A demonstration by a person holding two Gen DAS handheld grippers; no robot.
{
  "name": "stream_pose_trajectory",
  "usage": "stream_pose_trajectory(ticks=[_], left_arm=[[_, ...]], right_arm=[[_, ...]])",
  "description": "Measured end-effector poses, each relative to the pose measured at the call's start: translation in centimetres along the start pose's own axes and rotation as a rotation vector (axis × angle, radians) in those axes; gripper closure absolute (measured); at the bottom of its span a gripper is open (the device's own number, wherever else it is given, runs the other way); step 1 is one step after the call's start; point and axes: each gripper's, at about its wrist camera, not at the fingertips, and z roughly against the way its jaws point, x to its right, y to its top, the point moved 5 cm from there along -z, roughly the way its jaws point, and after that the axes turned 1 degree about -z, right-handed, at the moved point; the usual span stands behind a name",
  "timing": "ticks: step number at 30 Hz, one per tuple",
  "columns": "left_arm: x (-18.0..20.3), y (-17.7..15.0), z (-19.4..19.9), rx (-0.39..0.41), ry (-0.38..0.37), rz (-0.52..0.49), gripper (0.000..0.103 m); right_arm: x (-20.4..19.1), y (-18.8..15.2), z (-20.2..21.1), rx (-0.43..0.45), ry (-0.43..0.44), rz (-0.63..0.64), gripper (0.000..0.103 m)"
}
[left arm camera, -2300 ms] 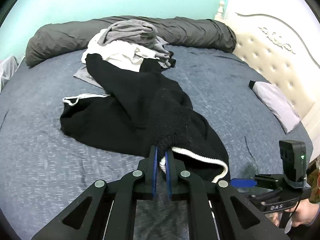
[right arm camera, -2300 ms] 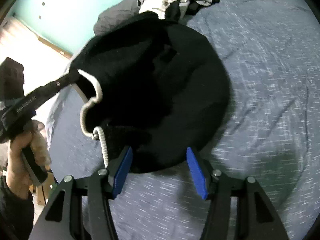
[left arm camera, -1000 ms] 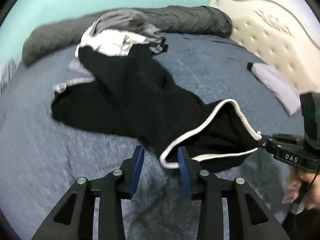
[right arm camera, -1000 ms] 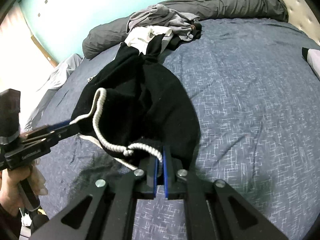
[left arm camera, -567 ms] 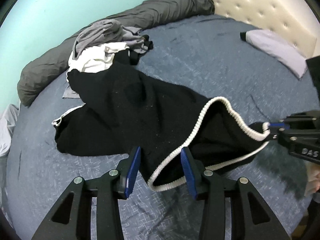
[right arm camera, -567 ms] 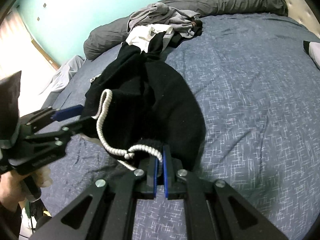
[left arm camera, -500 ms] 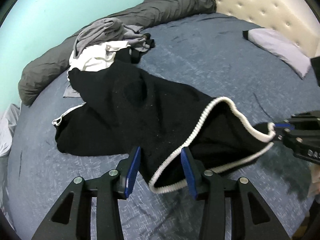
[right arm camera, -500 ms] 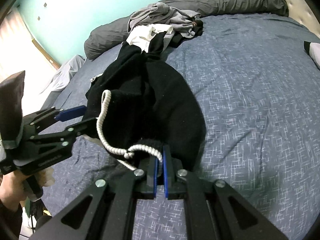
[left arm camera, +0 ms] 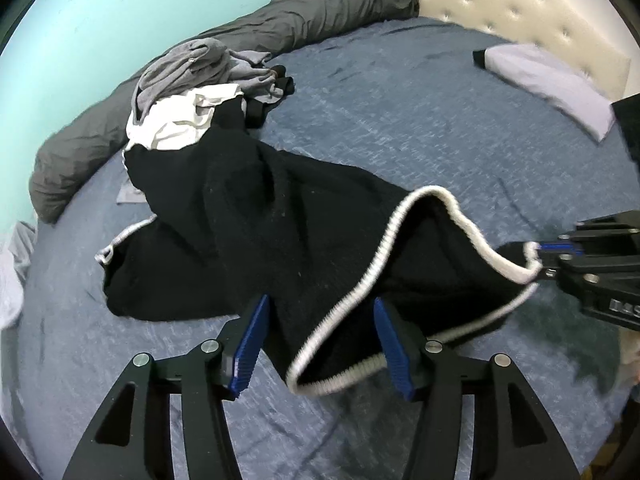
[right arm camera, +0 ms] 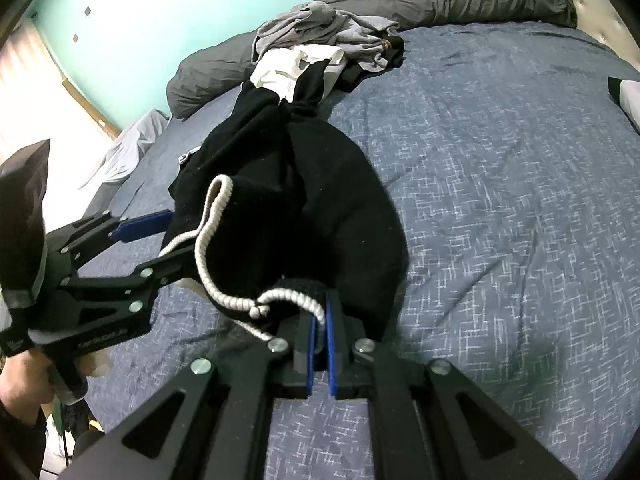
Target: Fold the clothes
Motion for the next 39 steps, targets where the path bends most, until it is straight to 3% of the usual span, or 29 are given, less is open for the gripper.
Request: stream_pose_trajectory(ticks=[6,9,10,11,13,18,22,27,39], left_arm=[[-1.5,1.0,-1.4,-0.029,0.079,-0.018,0.045],[-1.0,0.9,-2.8,-0.074,0.095,-0.083,0.046],[-1.0,0.8,-3.1,-0.081,0.096,-0.084,0.053],[-1.4,0.8,-3.2,-0.079,0.096,-0.066,0.067],[-1.9,0.9,-3.0,-0.068,0.085,-0.032,0.079],[-2.8,1.3,-0.5,-0.02,0.053,-0.004,0.089],[-4.6,2.8,3.4,0.046,0.071,0.029,0.091],[-6.8,5.8,10.1,0.131,0.104,0.046,0.092],[-11.4,12.6,30.9,0.358,0.188,0.116,0.095]], right_arm=[[-0.1,-0.2,0.1,-0.003,-0.002,0.007,0.099],[-0.2,-0.1,0.0,-0.004,-0.001,0.005,0.099],[-0.2,-0.1,0.0,-0.002,0.0,0.004,0.099],[-0.3,-0.1,0.0,-0.001,0.001,0.005,0.099],[-0.4,-0.1,0.1,0.003,0.0,0.01,0.099],[0.1,0.1,0.1,0.018,-0.003,-0.011,0.099],[0.2,1.3,1.9,0.08,-0.02,-0.036,0.099],[-1.8,5.0,6.9,0.194,-0.02,-0.017,0.099],[-11.4,15.6,26.5,0.48,-0.031,0.171,0.1]])
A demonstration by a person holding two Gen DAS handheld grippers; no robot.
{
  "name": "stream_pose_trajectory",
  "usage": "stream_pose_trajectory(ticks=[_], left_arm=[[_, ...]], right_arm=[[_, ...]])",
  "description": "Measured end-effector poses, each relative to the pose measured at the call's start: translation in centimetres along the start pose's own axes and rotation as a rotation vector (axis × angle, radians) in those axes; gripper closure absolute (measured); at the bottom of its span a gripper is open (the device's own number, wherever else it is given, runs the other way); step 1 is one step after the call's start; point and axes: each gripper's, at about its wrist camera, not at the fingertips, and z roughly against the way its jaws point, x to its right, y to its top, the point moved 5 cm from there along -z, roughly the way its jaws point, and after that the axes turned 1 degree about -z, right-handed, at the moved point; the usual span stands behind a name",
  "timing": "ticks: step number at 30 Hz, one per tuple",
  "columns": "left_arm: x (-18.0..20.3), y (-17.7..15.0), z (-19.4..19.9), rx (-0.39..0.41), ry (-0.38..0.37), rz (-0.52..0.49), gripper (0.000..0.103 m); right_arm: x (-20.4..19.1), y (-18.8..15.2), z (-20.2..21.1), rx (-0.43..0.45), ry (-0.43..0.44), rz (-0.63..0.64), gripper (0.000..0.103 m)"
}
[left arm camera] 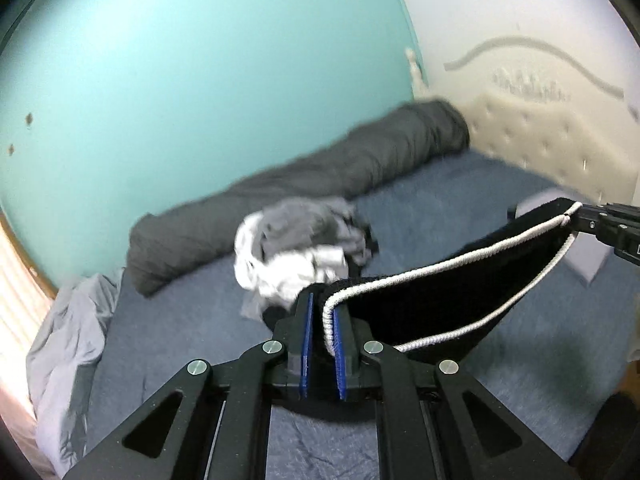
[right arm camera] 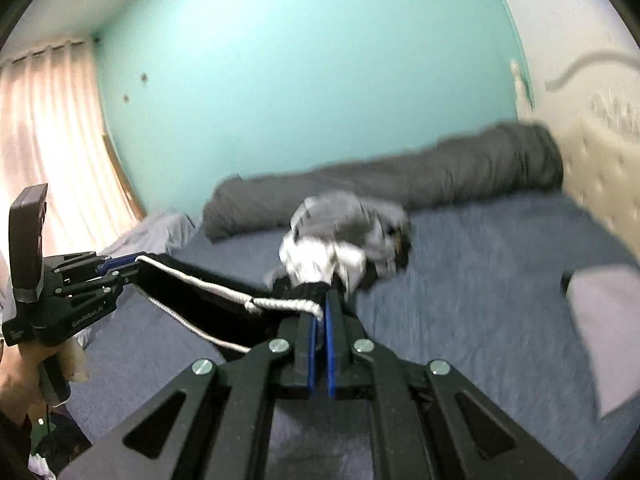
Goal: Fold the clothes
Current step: 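Lift the black sweatshirt by its hem with both tools high above the bed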
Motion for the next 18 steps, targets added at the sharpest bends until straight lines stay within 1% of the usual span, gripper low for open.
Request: stream_pose_trajectory(ticks=[3,5,9,10,13,15,18], left_arm=[[-1.1,3.6,4.4,0.049,0.019,0.005,0.095],[-1.9,5.5,6.8,0.076,0.015,0.027,0.095],[-3.1,8.5,11.0,0.126,0.005,0.071,0.096],[-3.3,9.1,12.0,0.14,0.003,0.081,0.097],[-3.2,10.9,14.9,0.181,0.004,0.085,0.097],[-2.9,11.5,16.5,0.201,-0.004,0.082,0.097],[-2.3,11.9,17.8,0.218,-0.021,0.082,0.097]], right_arm=[[-2.0,4.8,3.7,0.075,0.005,0.026,0.1],[-3.3,7.6,6.0,0.112,0.002,0.049,0.1],[-5.9,12.8,10.4,0.177,-0.008,0.1,0.1],[-6.5,13.8,11.6,0.192,-0.011,0.112,0.1],[-8.1,16.0,14.8,0.233,-0.019,0.146,0.1],[-8.7,16.6,16.5,0.258,-0.019,0.159,0.1],[-9.2,17.0,18.7,0.281,-0.023,0.172,0.1]])
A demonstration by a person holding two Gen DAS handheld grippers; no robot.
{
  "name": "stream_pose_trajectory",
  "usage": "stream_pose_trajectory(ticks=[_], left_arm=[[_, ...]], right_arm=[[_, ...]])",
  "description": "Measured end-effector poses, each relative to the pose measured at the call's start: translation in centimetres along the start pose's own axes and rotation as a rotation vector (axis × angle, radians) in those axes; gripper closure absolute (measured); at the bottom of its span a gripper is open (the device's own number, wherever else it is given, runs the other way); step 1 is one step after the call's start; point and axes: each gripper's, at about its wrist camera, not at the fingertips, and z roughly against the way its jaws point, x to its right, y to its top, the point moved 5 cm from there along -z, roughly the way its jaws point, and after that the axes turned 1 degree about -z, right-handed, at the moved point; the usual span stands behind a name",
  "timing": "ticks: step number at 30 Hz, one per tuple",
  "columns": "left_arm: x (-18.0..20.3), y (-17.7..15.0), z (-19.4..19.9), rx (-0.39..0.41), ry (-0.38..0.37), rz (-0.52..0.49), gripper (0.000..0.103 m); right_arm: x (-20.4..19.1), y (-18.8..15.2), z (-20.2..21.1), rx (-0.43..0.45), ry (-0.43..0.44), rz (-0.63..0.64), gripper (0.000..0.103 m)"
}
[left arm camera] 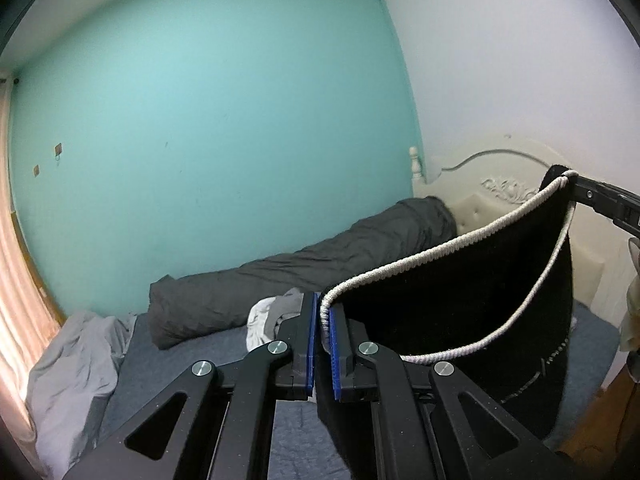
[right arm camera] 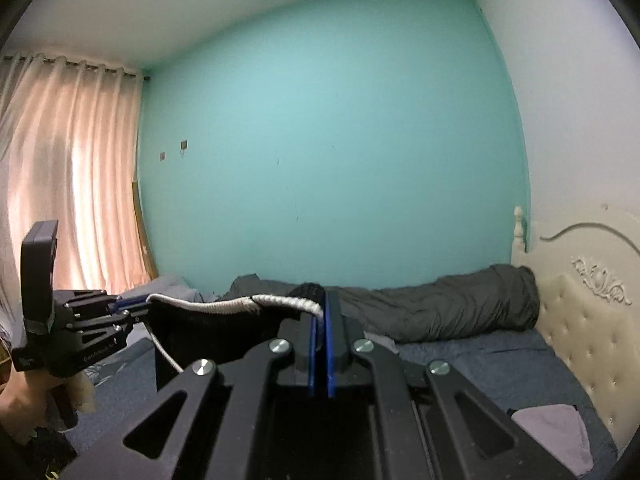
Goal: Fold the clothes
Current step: 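Lift the black sweatshirt by its hem with both tools high above the bed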
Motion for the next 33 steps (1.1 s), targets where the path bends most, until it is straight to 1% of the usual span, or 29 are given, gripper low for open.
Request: stream_pose_trajectory(ticks=[3,7,14,18,22,30,33], left_arm=[[0.9,0.4,0.9,0.011,-0.001,-0.02,0.097],[1.9,0.9,2.4,0.032,0.0,-0.028,0.097],[2.3,1.3,4.4,0.061,0.034,-0.063,0.097],[2.0,1.9,5.7,0.076,0.055,-0.058,0.097],[1.3,2.5,7.1,0.097,0.074,-0.051,0.097],[0.9,2.9,10.1,0.131,0.092,-0.033,0.097],[0.7,3.0,10.5,0.131,0.092,-0.028,0.097]], right_arm=[[0.2,0.2,1.3,0.005,-0.014,0.007,0.1],[0.6,0.2,2.9,0.018,-0.022,-0.014,0.1],[0.2,-0.1,4.4,0.033,-0.014,-0.018,0.1],[-0.6,0.0,5.3,0.05,0.0,-0.013,0.1],[-2.1,1.0,6.1,0.067,0.02,0.003,0.1],[-3.8,2.7,7.4,0.091,0.035,0.025,0.1],[-4.2,2.9,7.7,0.094,0.037,0.029,0.1]])
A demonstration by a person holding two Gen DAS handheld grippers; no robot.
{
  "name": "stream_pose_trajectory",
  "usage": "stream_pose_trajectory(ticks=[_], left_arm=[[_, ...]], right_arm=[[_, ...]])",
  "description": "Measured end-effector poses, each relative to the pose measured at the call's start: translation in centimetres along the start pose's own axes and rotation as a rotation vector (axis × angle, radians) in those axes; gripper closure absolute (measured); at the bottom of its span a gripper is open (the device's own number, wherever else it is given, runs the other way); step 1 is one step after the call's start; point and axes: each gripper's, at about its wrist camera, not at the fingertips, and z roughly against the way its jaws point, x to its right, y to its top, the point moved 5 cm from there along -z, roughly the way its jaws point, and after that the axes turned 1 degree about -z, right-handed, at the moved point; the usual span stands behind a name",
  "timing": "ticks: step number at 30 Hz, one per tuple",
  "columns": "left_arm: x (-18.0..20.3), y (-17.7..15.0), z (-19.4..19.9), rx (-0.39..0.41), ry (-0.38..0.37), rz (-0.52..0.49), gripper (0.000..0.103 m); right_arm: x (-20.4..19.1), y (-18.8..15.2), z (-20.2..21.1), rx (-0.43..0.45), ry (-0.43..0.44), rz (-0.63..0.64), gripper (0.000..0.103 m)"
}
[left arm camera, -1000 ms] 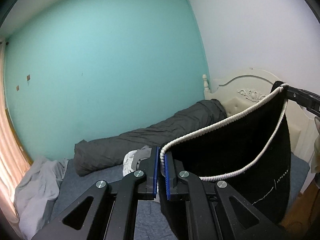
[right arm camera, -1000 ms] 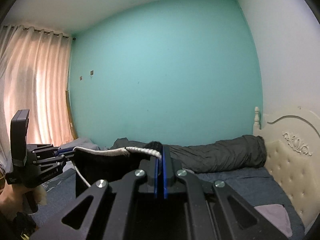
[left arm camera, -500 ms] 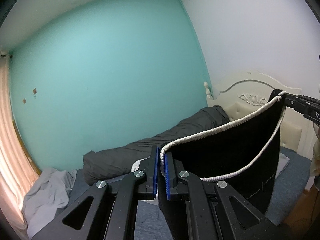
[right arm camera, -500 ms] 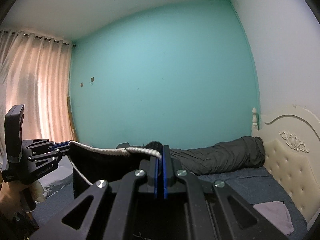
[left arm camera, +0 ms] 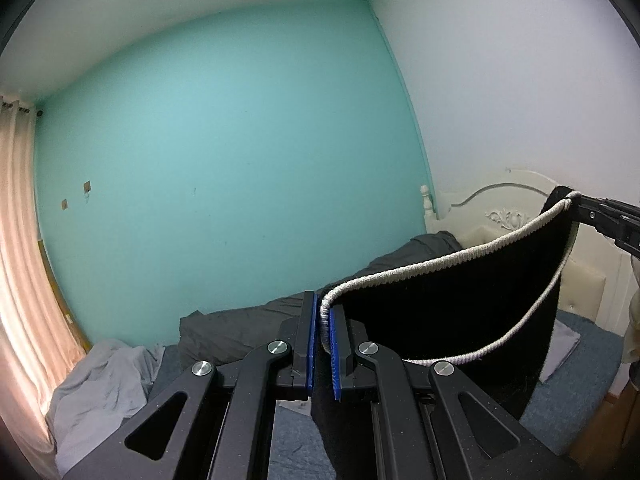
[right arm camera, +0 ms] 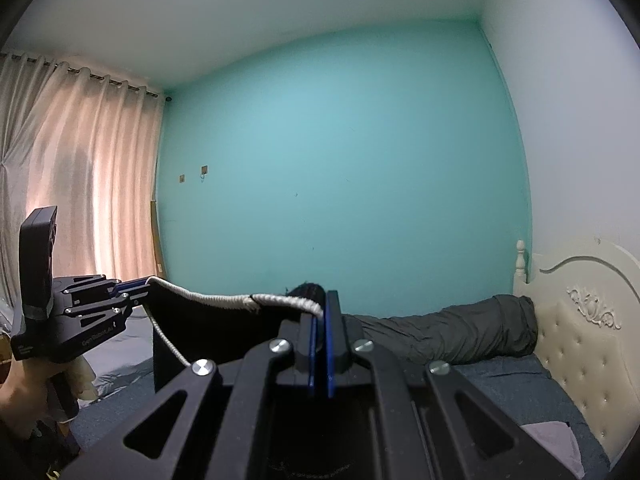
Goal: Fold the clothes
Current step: 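Lift the black sweatshirt by its hem with both tools high above the bed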
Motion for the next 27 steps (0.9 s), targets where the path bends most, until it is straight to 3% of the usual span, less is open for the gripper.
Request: stream_pose_trajectory(ticks=[5,11,16,27], left_arm=[[0.4,-0.8,1.6,-0.017,0.001,0.016,0.097],[0.7,-3.5,-1.8,-0.078,-0.027,0.016,0.097],[1.4,-7.4,-7.5,-0.16,-0.054,0.001,0.097],[4.1,-19.9,-26.0,-0.369,-0.137,0.0,0.097]], right_arm=[[-0.4,0.0,-0.2,-0.013,-0.007,-0.005,0.1],[0.8,-1.7,-2.6,-0.068,-0.021,-0.027,0.1],[2.8,-5.8,-7.2,-0.163,-0.037,-0.059,0.1],[10.6,-21.8,-22.2,-0.424,-0.08,-0.097,0.1]])
